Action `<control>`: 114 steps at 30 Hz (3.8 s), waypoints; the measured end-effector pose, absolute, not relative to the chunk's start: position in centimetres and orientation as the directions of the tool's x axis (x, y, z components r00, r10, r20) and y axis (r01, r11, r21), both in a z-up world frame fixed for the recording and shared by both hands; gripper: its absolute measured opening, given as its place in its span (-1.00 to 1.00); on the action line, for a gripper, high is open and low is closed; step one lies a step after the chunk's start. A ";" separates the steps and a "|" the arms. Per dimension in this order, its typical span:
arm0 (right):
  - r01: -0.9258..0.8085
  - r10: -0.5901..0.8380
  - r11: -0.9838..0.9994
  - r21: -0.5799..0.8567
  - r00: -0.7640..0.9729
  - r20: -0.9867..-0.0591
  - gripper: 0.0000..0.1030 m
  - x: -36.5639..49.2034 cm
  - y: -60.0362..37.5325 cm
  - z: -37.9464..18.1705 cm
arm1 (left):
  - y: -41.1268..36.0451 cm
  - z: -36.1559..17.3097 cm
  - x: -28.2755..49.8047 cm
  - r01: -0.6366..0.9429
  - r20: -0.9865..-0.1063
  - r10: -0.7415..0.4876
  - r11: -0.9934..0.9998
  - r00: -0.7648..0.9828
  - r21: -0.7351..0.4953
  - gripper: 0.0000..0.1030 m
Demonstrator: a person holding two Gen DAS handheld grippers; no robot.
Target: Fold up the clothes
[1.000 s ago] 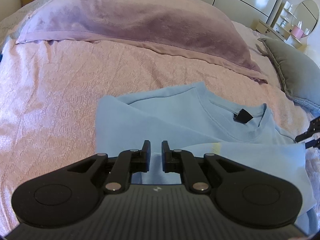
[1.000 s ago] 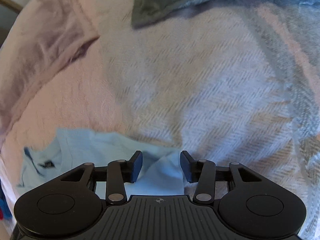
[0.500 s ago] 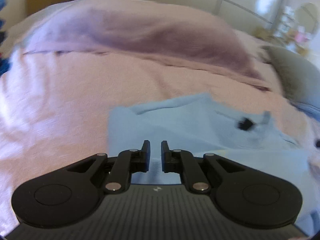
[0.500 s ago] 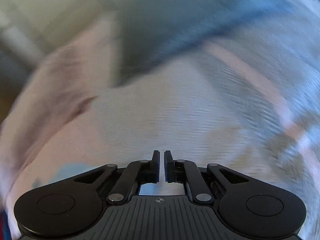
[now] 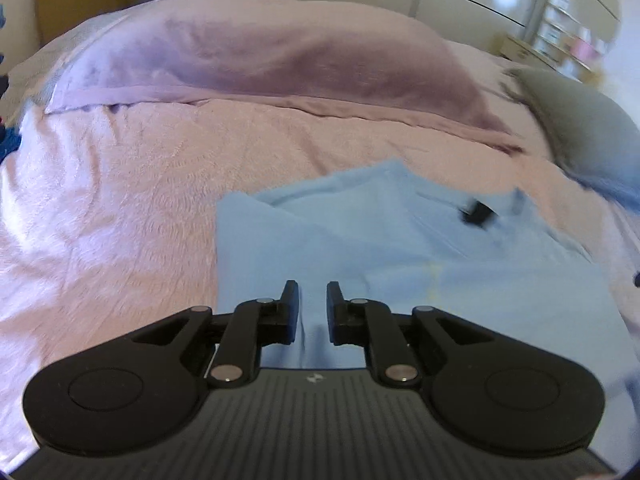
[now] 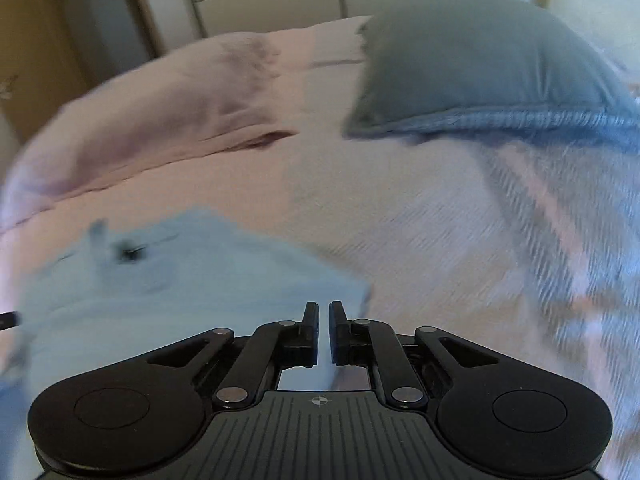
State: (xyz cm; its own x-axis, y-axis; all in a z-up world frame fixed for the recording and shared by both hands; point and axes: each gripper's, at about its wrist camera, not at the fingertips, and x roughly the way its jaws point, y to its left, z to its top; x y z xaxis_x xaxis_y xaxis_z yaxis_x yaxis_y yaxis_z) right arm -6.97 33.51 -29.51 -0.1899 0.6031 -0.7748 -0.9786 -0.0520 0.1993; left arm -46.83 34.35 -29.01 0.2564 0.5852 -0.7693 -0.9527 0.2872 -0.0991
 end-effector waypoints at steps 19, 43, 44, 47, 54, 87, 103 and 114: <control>-0.986 0.456 0.166 0.001 0.076 -0.887 -0.81 -9.3 6.8 -31.3 | 12.8 -28.3 -57.9 -0.954 -0.835 0.501 0.287 0.227 -0.088 -0.88; -0.969 0.428 0.177 0.175 -0.084 -0.900 0.24 -16.6 -0.2 -21.0 | 5.0 -16.7 -56.4 -0.977 -0.913 0.396 0.214 0.097 -0.011 -0.68; -0.972 0.455 0.155 0.176 -0.088 -0.886 0.24 -16.7 -0.1 -19.7 | 4.7 -15.6 -55.9 -0.979 -0.906 0.412 0.206 0.092 -0.006 -0.65; -0.977 0.510 0.105 0.187 -0.109 -0.853 0.24 -16.8 -1.6 -16.3 | 3.4 -12.8 -54.7 -0.982 -0.882 0.463 0.189 0.088 0.001 -0.53; -0.990 0.536 0.019 0.142 -0.110 -0.837 0.24 -17.1 -6.3 -12.7 | -3.6 -9.0 -52.1 -0.985 -0.864 0.494 0.175 0.095 -0.008 -0.46; -0.978 0.551 -0.039 0.206 -0.193 -0.812 0.24 -10.8 -19.9 -8.4 | -21.1 -4.6 -48.5 -0.987 -0.814 0.574 0.162 0.087 0.009 -0.30; -0.982 0.508 -0.029 0.186 -0.175 -0.843 0.24 -11.5 -15.9 -9.9 | -16.9 -7.2 -48.5 -0.987 -0.842 0.529 0.162 0.100 -0.015 -0.26; -0.938 0.486 0.111 0.329 -0.238 -0.841 0.24 -8.4 -10.9 -15.0 | -7.7 -13.6 -58.0 -0.992 -0.848 0.516 0.027 0.118 -0.122 -0.20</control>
